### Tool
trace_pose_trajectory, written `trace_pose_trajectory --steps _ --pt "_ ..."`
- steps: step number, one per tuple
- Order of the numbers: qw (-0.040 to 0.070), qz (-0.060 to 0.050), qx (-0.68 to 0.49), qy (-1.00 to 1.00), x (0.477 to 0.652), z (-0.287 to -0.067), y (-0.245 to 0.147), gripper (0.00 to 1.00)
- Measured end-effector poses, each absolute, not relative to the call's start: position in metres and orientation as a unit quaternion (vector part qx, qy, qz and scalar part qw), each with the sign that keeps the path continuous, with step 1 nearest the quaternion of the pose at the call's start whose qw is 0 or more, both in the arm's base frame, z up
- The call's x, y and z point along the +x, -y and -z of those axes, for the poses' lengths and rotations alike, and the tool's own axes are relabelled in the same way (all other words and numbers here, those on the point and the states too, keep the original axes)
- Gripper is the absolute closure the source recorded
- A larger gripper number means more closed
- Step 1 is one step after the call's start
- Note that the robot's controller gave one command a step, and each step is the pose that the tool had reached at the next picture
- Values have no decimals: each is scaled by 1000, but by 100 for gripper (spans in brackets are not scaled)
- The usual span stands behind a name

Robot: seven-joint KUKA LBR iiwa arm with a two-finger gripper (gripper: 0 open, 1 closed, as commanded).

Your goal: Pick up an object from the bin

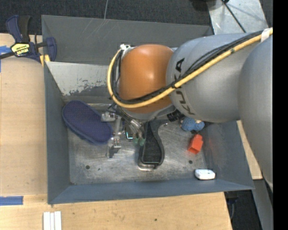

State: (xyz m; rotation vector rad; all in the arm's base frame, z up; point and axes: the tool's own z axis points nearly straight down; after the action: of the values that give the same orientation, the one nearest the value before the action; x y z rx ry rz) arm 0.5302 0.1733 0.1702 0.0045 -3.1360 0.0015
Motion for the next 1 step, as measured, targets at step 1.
trace_pose_trajectory --steps 1 --pt "-7 0 -146 989 553 -77 -218 0"
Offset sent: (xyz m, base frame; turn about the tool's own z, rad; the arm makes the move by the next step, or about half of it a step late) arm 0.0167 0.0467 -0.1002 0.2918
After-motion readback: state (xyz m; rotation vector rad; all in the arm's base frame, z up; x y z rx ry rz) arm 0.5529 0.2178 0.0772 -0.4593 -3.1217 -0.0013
